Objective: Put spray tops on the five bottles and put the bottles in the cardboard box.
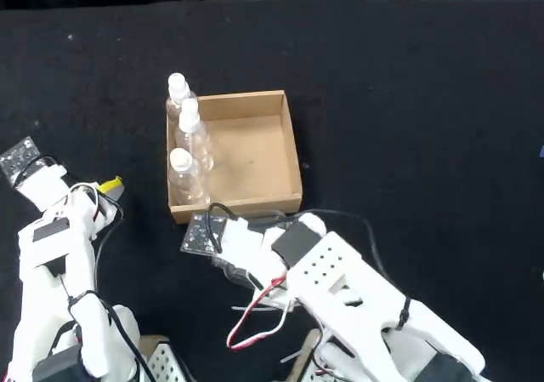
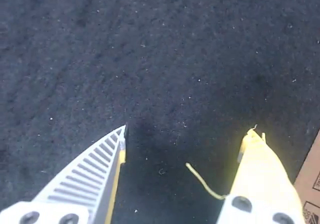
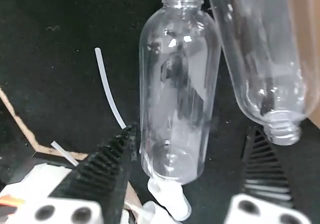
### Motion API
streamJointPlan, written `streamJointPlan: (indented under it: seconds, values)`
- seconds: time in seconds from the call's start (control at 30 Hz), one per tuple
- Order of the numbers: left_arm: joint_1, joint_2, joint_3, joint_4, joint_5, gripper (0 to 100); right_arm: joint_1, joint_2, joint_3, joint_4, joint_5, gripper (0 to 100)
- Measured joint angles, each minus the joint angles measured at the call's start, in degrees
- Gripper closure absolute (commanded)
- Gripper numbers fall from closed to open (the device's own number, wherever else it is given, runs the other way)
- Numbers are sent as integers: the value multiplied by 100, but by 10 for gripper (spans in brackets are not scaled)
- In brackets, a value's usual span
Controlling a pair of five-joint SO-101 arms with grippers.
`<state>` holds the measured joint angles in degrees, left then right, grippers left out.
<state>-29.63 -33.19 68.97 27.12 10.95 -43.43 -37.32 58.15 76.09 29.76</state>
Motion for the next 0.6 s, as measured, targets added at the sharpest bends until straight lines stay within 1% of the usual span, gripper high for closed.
streamJointPlan:
  seconds: [0.13, 0.27, 0.33, 0.43, 0.5, 0.6]
  values:
    - [-9, 0, 0, 0, 0, 668, 0, 0, 457, -378, 0, 691]
    - [-9, 0, 0, 0, 0, 668, 0, 0, 1011, -1029, 0, 697]
    - [-9, 0, 0, 0, 0, 668, 0, 0, 1222, -1292, 0, 750]
    - [-9, 0, 0, 0, 0, 668, 0, 0, 1248, -1363, 62, 877]
    - [-9, 0, 0, 0, 0, 668, 0, 0, 1178, -1178, 316, 940]
    - [-9, 0, 0, 0, 0, 668, 0, 0, 747, -492, 932, 973]
